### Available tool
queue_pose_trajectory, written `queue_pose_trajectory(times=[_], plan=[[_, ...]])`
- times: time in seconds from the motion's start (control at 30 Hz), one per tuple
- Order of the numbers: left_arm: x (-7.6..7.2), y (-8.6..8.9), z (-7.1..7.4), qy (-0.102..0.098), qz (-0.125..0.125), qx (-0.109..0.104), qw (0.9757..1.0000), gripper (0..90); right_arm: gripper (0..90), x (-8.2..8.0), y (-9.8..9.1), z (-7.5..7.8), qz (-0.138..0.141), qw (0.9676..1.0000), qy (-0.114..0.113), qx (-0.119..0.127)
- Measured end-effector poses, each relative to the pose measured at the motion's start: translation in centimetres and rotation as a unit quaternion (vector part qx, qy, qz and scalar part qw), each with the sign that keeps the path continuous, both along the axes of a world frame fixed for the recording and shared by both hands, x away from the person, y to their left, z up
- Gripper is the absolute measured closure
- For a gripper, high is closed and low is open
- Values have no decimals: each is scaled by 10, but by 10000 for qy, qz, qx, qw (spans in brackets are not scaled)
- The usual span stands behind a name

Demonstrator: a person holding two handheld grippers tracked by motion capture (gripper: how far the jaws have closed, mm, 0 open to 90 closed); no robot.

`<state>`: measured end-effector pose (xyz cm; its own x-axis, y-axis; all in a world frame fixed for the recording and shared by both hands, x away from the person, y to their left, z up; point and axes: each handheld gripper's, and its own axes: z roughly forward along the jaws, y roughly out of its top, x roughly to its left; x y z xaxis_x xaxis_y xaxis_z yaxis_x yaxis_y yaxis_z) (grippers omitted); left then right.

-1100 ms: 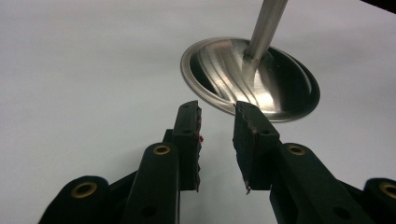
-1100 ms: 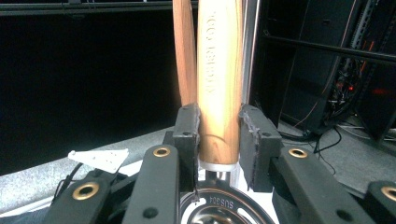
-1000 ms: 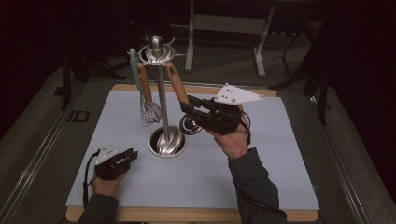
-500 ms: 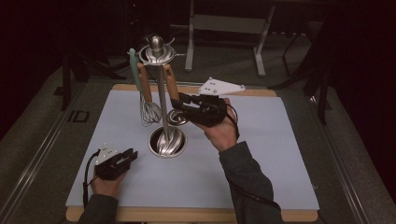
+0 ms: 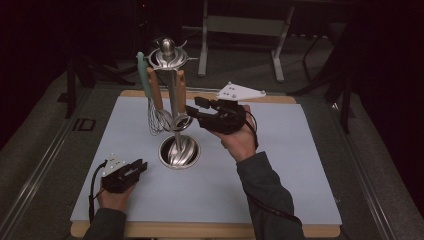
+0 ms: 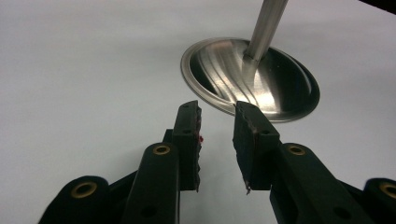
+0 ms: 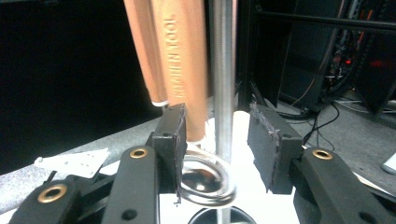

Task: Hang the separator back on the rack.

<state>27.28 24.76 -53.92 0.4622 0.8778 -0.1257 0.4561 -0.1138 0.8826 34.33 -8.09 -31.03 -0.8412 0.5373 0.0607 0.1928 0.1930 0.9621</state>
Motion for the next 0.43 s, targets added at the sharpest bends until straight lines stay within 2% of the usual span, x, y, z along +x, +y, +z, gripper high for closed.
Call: queue_pose_trajectory(times=[0.23,0.27,0.43], plan=[[0,0,0,4,9,-7,10000,707,547,4,-17,-2,-144,9998,94,-97],[0,0,0,5,10,-8,10000,706,537,5,-22,-5,-253,9994,108,-203],[0,0,0,13,16,22,10000,699,512,8,-35,-13,-411,9983,258,-325]])
